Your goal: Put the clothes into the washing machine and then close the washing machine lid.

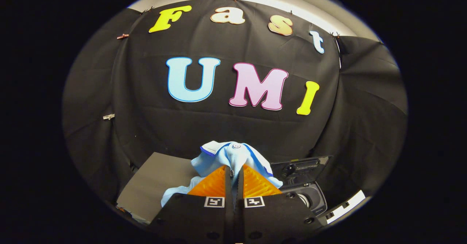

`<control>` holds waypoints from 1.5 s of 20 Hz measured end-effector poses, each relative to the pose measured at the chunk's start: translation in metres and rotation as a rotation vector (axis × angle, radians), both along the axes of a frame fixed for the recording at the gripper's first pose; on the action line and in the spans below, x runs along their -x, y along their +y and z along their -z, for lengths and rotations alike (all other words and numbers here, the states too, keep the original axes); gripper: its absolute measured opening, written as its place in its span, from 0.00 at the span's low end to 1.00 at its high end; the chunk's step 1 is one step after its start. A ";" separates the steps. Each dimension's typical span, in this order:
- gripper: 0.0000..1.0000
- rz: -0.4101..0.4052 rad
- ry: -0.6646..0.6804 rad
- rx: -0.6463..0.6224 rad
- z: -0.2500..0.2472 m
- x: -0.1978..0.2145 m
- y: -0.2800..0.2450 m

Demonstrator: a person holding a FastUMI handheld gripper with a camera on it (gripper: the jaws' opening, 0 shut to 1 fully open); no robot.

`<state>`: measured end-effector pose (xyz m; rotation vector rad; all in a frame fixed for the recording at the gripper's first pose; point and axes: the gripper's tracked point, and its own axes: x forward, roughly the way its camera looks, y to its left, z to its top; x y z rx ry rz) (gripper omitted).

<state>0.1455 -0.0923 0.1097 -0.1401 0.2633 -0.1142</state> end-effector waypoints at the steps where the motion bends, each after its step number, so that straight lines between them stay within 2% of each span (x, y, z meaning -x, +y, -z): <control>1: 0.05 -0.004 0.002 0.001 -0.004 0.002 -0.010; 6: 0.05 -0.003 -0.024 0.000 -0.025 0.010 -0.071; 16: 0.05 0.007 -0.004 0.058 -0.027 0.006 -0.211; 20: 0.05 0.026 0.054 0.037 -0.006 -0.001 -0.253; 23: 0.05 0.073 0.068 0.031 0.005 -0.005 -0.285; 26: 0.05 0.095 0.106 0.094 0.034 -0.010 -0.311; 30: 0.05 0.077 0.157 0.126 0.092 -0.025 -0.323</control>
